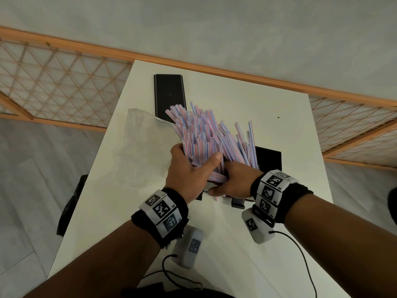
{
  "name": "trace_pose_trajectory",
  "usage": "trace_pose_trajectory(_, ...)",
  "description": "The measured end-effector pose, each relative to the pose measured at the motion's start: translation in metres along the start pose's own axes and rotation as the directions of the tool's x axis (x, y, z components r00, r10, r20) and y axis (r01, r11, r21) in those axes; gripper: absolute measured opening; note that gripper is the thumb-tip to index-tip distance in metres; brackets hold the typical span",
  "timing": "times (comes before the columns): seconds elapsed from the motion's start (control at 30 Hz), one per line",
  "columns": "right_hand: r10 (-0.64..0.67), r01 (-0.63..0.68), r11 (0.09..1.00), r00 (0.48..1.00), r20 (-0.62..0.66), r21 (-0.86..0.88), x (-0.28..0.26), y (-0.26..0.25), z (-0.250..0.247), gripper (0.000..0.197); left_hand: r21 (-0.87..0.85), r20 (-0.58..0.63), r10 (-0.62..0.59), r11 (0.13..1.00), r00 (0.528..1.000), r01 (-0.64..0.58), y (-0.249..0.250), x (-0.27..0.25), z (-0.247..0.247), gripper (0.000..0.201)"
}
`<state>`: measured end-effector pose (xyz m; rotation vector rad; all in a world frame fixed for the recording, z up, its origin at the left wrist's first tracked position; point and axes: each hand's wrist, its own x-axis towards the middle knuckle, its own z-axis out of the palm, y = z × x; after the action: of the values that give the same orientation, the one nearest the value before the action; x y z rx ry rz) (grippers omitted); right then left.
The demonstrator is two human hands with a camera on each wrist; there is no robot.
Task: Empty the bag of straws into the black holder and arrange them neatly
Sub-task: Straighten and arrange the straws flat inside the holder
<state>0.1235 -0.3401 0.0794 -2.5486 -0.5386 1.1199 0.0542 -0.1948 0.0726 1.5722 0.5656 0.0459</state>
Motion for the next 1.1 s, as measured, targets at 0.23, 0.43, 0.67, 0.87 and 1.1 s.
trace_pose_trajectory(0.23, -0.123, 0.127, 0.99, 0.989, -0.077, 0.062, -0.005, -0.005, -0.003, 0.033, 0.033, 0.004, 0.03, 0.999, 1.0, -0.03, 0.006, -0.002, -0.001, 0.086)
trace_pose_trajectory(0.43, -0.211, 0.245, 0.966, 0.931, -0.297, 0.082, -0.016, 0.003, -0.008, 0.055, 0.101, -0.056, 0.1, 0.99, 0.993, -0.094, 0.01, 0.002, -0.003, 0.077)
trace_pose_trajectory(0.67, -0.193, 0.182, 0.981, 0.837, -0.512, -0.071, -0.041, 0.022, -0.008, 0.054, 0.02, -0.052, 0.079, 0.997, 0.995, -0.078, 0.003, 0.004, -0.003, 0.081)
trace_pose_trajectory(0.87, -0.141, 0.115, 0.987, 0.953, -0.269, -0.108, -0.049, 0.027, 0.005, 0.036, -0.058, -0.046, 0.044, 0.997, 0.998, -0.047, 0.008, 0.002, 0.003, 0.075)
trace_pose_trajectory(1.1, 0.008, -0.021, 0.973, 0.998, -0.061, -0.231, -0.026, 0.021, -0.005, 0.045, -0.016, -0.048, 0.043, 0.999, 0.998, -0.044, 0.008, 0.002, 0.003, 0.071)
